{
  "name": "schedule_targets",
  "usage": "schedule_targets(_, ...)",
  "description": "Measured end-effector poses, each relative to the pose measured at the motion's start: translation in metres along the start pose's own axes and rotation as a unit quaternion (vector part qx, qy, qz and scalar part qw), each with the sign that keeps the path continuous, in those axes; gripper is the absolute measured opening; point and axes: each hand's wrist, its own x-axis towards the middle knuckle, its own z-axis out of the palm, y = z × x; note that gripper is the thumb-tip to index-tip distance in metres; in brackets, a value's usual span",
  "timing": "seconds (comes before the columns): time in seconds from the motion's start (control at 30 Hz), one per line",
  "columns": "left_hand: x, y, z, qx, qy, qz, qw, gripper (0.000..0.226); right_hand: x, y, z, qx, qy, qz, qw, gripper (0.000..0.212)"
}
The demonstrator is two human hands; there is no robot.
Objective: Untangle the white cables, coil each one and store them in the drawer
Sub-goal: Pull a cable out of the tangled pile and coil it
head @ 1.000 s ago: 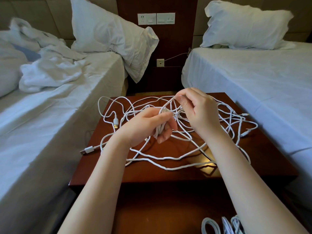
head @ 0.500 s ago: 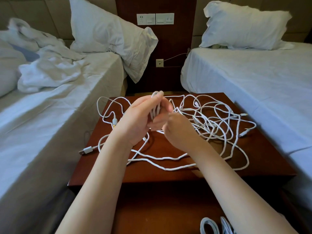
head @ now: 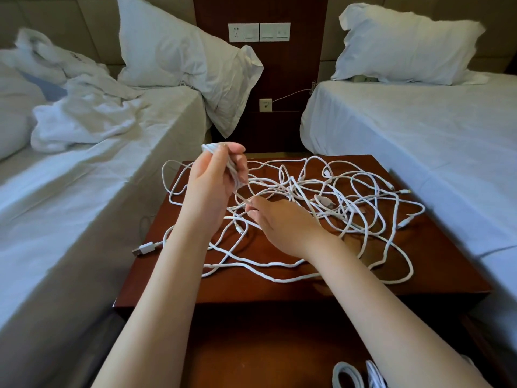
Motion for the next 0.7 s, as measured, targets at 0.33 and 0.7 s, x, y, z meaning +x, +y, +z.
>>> schedule_targets(0.33, 0.005, -0.012, -0.017, 0.216, 0.246, 0.088, 0.941, 0.032, -0.004, 0.017, -0.011, 0.051, -0.019, 0.022, 0.998, 0.026)
schedule_targets(0.7, 0.005, -0.023, -0.016, 0.588, 0.122, 0.02, 0.8, 0.029, 0.005, 0.044, -0.002, 0.021, 0.315, -0.085, 0.945, 0.031)
